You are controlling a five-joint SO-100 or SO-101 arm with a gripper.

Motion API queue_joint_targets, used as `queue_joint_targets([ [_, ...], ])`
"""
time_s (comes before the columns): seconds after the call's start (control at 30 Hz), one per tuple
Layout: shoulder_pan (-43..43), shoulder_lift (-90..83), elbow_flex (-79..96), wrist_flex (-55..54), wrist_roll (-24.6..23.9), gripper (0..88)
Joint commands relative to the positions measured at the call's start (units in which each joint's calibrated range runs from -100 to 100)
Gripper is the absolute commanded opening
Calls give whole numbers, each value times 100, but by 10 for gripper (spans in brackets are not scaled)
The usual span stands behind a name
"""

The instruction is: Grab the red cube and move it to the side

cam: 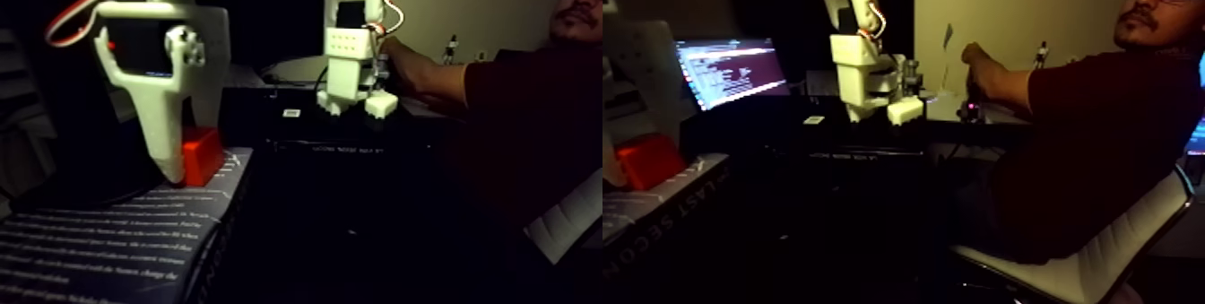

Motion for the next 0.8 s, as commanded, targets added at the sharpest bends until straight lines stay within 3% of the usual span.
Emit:
queue_joint_targets([
  [0.0,1,-48,50,-80,19,173],
  [0.2,-33,-32,68,4,230,417],
  [0.3,-49,-99,68,13,305,483],
  [0.77,-166,-889,-159,1221,586,492],
])
